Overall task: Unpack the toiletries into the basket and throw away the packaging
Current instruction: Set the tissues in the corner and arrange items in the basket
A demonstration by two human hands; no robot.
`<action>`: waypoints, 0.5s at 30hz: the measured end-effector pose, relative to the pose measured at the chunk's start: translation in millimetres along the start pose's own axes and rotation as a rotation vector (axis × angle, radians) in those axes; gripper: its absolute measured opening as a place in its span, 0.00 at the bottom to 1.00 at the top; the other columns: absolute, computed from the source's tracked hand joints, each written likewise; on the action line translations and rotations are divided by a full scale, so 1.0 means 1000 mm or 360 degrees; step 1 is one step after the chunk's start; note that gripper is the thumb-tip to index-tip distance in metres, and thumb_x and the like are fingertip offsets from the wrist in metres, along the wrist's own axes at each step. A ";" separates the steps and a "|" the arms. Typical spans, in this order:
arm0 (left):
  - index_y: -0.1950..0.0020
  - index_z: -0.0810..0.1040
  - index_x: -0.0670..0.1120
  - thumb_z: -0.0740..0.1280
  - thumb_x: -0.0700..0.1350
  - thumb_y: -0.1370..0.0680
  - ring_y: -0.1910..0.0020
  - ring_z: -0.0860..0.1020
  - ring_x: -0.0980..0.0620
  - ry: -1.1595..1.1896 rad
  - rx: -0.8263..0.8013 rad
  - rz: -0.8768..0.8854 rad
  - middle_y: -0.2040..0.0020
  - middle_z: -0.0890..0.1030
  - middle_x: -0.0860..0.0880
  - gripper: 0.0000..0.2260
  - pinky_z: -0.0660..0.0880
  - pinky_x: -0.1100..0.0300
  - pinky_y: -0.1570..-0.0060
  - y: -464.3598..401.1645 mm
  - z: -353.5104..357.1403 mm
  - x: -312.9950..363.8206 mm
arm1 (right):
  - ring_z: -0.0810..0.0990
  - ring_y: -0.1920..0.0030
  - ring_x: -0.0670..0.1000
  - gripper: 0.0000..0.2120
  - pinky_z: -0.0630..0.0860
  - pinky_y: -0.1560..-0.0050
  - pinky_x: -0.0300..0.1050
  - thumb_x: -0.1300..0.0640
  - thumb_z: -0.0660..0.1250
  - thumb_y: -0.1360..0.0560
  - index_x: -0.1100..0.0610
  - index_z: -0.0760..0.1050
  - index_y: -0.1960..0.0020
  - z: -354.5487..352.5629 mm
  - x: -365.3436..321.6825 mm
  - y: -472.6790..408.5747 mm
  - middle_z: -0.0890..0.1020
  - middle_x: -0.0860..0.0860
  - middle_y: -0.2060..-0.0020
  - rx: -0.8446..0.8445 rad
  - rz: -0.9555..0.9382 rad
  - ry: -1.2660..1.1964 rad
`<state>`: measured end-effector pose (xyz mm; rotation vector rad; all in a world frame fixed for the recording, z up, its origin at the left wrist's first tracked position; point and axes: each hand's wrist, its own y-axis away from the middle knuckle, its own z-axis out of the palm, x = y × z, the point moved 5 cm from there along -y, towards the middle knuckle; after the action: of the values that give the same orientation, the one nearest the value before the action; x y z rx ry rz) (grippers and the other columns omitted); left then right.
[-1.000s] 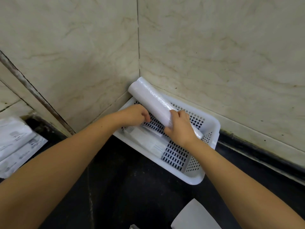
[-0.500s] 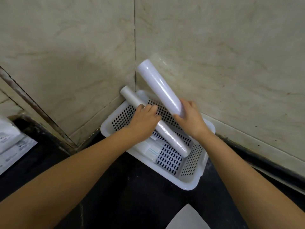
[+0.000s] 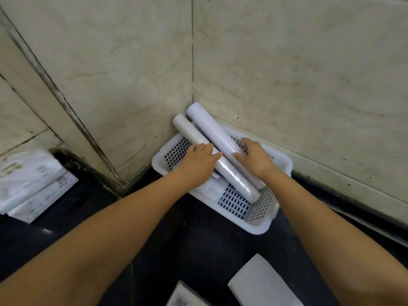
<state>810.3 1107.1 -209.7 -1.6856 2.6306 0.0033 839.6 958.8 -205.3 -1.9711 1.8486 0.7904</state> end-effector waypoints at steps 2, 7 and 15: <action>0.25 0.53 0.48 0.57 0.44 0.21 0.37 0.67 0.43 -0.0024 -0.0046 0.0015 0.36 0.68 0.42 0.25 0.61 0.49 0.36 0.011 -0.008 0.006 | 0.70 0.33 0.58 0.28 0.67 0.35 0.49 0.53 0.63 0.22 0.56 0.57 0.26 -0.018 -0.005 0.023 0.66 0.59 0.30 0.0085 -0.0066 -0.0020; 0.25 0.54 0.47 0.59 0.46 0.22 0.39 0.69 0.44 0.0179 0.0011 0.0089 0.36 0.70 0.43 0.26 0.64 0.52 0.40 0.068 -0.032 0.027 | 0.70 0.32 0.55 0.27 0.66 0.34 0.47 0.54 0.63 0.23 0.55 0.59 0.26 -0.048 0.005 0.107 0.68 0.57 0.30 0.0060 -0.0203 -0.0008; 0.28 0.62 0.50 0.60 0.51 0.22 0.41 0.72 0.48 0.0572 -0.0238 0.0292 0.39 0.74 0.47 0.23 0.71 0.52 0.42 0.167 -0.027 0.085 | 0.78 0.47 0.49 0.17 0.69 0.48 0.39 0.52 0.63 0.24 0.55 0.73 0.36 -0.023 0.059 0.223 0.80 0.54 0.42 -0.0168 0.0137 0.0084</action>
<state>622.6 1099.4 -185.2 -1.6098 3.1141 -0.1142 624.2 873.2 -191.8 -2.0049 1.9717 0.8862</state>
